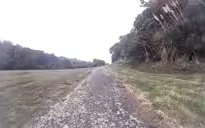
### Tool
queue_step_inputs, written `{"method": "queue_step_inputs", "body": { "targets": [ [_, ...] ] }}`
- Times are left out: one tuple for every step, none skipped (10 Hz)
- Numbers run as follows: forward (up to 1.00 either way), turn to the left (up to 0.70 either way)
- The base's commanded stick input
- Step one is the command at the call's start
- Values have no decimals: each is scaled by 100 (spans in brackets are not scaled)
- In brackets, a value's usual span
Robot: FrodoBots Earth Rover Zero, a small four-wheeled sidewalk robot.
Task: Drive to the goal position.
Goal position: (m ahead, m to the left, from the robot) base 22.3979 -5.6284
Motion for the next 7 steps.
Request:
{"method": "queue_step_inputs", "body": {
  "targets": [
    [45,0],
    [45,0],
    [45,0],
    [45,0],
    [45,0],
    [45,0],
    [45,0]
  ]
}}
